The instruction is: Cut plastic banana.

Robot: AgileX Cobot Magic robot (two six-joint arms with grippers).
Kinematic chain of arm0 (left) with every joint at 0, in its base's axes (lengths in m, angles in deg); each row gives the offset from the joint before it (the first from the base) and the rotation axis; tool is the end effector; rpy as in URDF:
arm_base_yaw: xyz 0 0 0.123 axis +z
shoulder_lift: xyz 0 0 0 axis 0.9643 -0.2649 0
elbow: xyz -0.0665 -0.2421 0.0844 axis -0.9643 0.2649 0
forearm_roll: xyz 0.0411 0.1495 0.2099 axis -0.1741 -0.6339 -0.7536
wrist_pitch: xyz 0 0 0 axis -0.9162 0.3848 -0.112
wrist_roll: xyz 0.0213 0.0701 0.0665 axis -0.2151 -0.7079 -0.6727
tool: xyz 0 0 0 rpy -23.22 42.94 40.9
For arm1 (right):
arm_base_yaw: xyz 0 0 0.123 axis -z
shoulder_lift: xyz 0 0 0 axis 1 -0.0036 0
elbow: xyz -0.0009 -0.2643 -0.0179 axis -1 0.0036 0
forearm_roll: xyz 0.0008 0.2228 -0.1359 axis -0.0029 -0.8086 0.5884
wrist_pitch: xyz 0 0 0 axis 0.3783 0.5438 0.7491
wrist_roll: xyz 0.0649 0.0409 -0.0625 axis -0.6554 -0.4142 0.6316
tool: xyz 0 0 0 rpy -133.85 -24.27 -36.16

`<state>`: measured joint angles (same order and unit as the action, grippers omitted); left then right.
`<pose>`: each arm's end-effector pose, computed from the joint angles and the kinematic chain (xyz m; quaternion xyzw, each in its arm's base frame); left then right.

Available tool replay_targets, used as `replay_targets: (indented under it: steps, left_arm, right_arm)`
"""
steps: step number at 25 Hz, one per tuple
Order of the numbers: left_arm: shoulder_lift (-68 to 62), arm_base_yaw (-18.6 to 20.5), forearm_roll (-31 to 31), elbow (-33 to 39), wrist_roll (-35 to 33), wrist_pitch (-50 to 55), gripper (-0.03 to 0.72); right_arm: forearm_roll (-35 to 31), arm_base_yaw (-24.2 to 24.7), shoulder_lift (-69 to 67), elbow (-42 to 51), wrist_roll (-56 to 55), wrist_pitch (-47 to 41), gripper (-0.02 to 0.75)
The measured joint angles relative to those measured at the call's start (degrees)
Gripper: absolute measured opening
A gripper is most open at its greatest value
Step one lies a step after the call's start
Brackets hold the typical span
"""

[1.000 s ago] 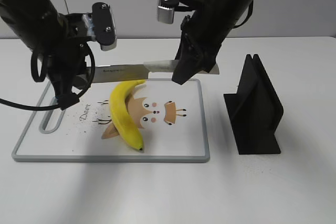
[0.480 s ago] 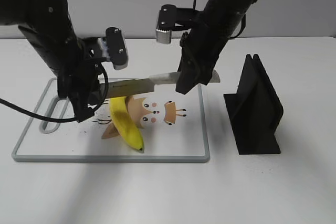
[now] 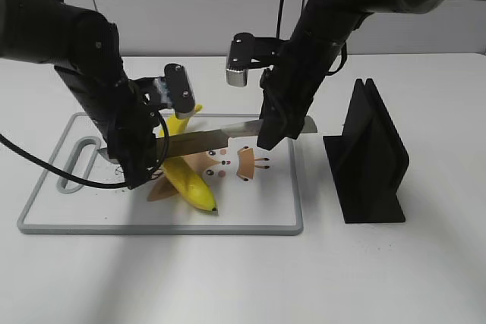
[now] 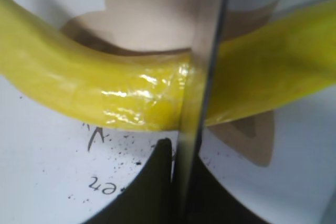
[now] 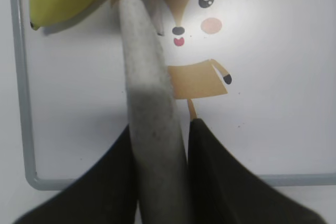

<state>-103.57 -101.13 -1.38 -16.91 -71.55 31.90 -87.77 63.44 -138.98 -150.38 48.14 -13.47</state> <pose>0.3389 -0.1790 0.1091 0.6228 0.7716 -0.0190 0.1280 0.3878 0.2241 0.1271 -0.6480 0.7439 0.1235 0.1073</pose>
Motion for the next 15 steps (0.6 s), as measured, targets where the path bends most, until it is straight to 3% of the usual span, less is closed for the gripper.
replay_targets:
  steps: [15]
  left_arm:
    - [-1.3,0.0,1.0,-0.7,-0.3,-0.1,-0.018]
  right_arm:
    - [0.2,0.1,-1.4,-0.1,0.0,1.4,0.241]
